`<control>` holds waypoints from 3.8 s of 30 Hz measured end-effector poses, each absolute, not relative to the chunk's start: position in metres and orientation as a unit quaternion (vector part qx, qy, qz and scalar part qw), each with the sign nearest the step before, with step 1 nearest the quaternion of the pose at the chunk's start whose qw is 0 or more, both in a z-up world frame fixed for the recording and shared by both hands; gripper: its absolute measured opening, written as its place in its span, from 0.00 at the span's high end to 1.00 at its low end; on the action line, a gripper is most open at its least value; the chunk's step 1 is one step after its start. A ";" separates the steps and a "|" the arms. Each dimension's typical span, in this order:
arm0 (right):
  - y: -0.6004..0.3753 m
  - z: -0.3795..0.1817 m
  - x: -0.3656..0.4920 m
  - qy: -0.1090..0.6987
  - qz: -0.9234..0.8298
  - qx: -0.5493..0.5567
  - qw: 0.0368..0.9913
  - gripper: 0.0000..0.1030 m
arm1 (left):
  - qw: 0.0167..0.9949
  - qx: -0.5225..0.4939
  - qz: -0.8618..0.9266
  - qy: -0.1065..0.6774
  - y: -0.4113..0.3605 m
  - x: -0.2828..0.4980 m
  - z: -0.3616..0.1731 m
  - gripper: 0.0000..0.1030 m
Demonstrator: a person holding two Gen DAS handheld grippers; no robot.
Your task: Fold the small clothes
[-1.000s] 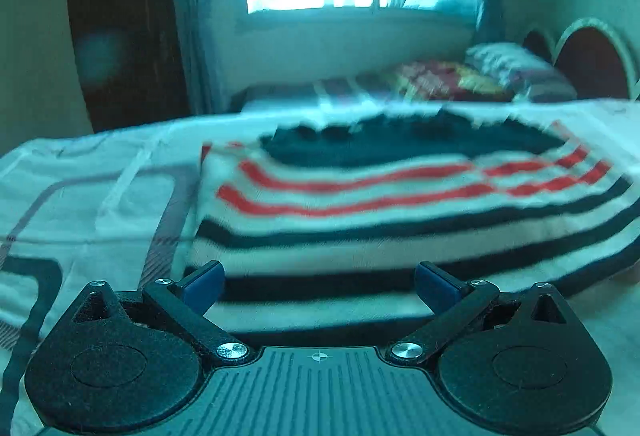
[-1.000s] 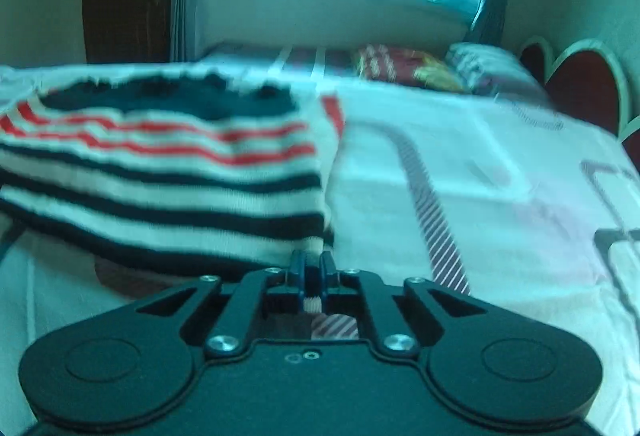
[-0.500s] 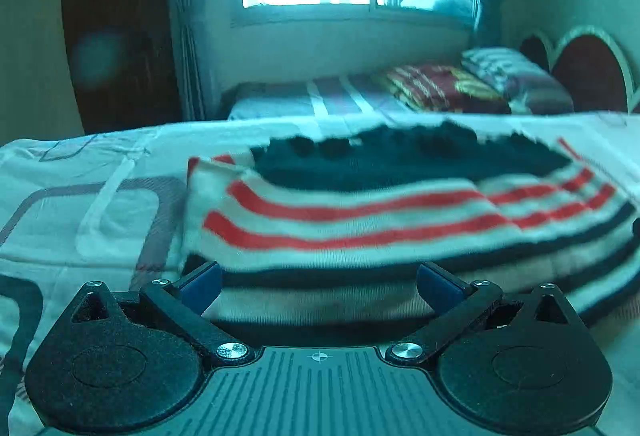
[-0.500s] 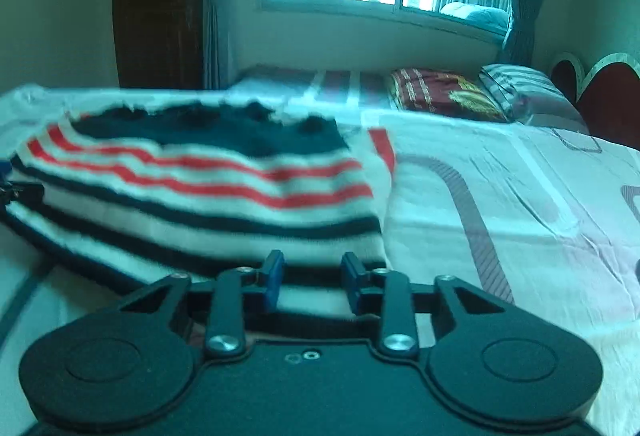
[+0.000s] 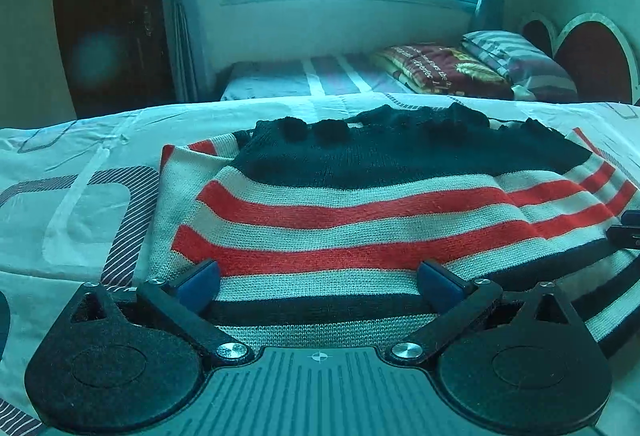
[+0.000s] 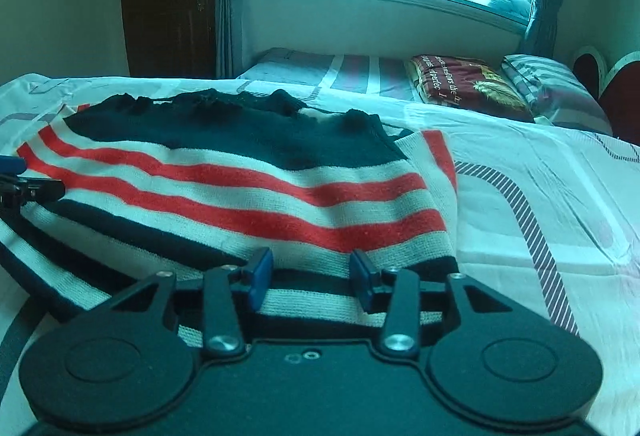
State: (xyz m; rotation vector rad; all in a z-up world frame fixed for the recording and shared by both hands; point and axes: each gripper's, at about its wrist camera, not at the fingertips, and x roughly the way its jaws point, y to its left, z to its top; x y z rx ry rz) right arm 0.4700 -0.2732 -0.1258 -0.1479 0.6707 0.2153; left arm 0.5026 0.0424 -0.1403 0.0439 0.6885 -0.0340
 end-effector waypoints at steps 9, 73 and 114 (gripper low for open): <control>-0.277 -0.101 0.458 0.313 0.107 -0.078 0.941 0.58 | 0.937 0.029 0.003 0.349 0.046 0.493 -0.117 0.00; -0.194 -0.131 0.481 0.317 0.215 -0.029 0.923 1.00 | 0.837 -0.503 -0.003 0.218 0.164 0.478 -0.197 0.81; -0.399 -0.130 0.466 0.408 0.182 0.445 0.776 0.33 | 0.908 -0.193 -0.121 0.351 -0.003 0.520 -0.122 0.15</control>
